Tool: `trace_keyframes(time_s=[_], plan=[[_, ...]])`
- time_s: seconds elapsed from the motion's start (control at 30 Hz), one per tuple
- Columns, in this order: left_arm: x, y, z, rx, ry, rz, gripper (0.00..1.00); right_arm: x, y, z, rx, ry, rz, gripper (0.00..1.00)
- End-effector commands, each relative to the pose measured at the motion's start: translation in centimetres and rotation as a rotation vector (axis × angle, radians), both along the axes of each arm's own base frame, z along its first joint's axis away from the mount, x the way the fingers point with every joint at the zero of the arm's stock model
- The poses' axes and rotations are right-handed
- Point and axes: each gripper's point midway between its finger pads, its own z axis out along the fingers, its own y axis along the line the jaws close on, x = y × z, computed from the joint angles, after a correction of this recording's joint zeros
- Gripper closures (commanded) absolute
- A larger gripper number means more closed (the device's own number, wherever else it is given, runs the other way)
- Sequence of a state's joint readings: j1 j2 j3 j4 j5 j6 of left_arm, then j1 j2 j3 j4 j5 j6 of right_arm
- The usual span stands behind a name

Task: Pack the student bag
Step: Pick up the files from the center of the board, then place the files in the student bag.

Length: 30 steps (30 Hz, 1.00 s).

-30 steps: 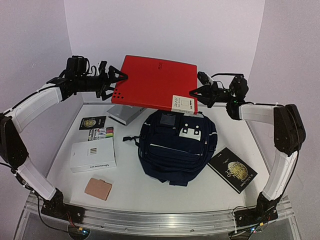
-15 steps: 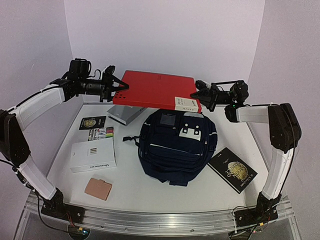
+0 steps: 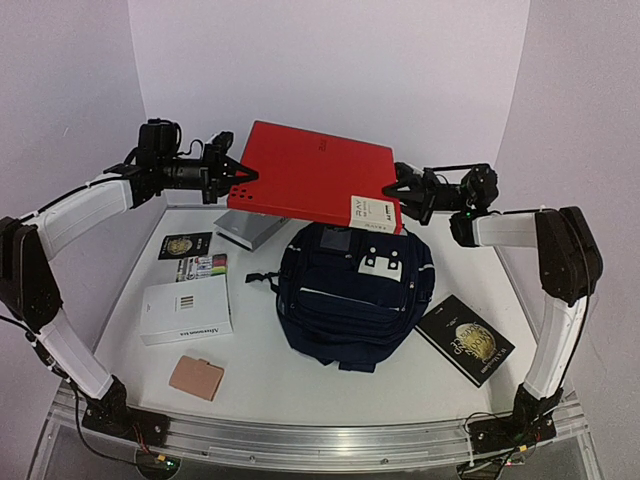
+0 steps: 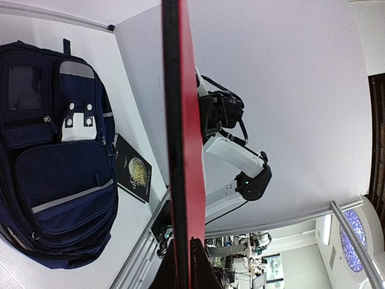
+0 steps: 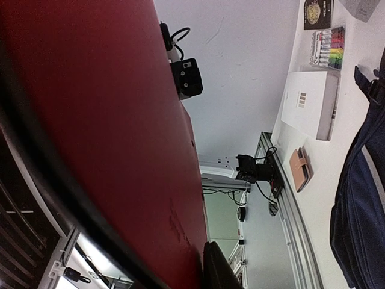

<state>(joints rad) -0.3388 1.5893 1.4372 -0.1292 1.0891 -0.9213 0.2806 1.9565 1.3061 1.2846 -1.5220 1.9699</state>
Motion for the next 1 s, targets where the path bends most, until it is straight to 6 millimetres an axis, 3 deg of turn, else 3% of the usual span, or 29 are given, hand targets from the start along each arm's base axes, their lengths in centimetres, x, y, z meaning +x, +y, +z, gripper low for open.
trace_keyframes(time_s=[0.0,0.03,0.1,0.2,0.27,0.3,0.5,0.67,0.77,0.83,0.9,0.97], plan=[[1.6,0.6,1.8,0.0,-0.109,0.113,1.0,-3.6,-0.7,2.7,0.077,-0.393,0.047,0.49],[2.0,0.9,1.9,0.008,-0.118,0.146,1.0,-3.2,-0.8,2.7,0.081,-0.375,0.033,0.4],[2.5,1.2,2.1,0.015,-0.127,0.186,1.0,-2.1,-0.9,2.7,0.087,-0.321,-0.006,0.32],[3.0,1.6,2.3,0.024,-0.129,0.233,1.0,1.4,-1.1,1.7,0.042,-0.161,-0.128,0.22],[3.4,2.1,2.4,0.033,-0.135,0.284,1.0,2.4,-1.7,1.7,0.031,-0.158,-0.19,0.05],[3.6,2.4,2.6,0.034,-0.142,0.317,1.0,2.5,-1.9,1.8,0.031,-0.163,-0.201,0.02],[5.1,5.0,4.0,0.059,-0.174,0.523,1.0,3.8,-3.2,1.2,0.023,-0.201,-0.269,0.02],[5.4,6.4,4.1,0.086,-0.167,0.616,1.0,7.8,-4.4,-3.6,-0.22,-0.106,-0.416,0.02],[5.2,7.5,3.9,0.115,-0.156,0.675,1.0,8.6,-5.6,-3.6,-0.39,-0.303,-0.466,0.02],[5.1,8.3,3.9,0.133,-0.15,0.717,1.0,8.2,-6.2,-3.6,-0.513,-0.475,-0.458,0.02],[5.0,8.9,3.6,0.156,-0.136,0.752,1.0,7.0,-6.1,-3.5,-0.647,-0.74,-0.393,0.02],[4.8,9.6,3.5,0.174,-0.114,0.784,1.0,4.7,-4.5,-3.8,-0.738,-0.989,-0.266,0.02]])
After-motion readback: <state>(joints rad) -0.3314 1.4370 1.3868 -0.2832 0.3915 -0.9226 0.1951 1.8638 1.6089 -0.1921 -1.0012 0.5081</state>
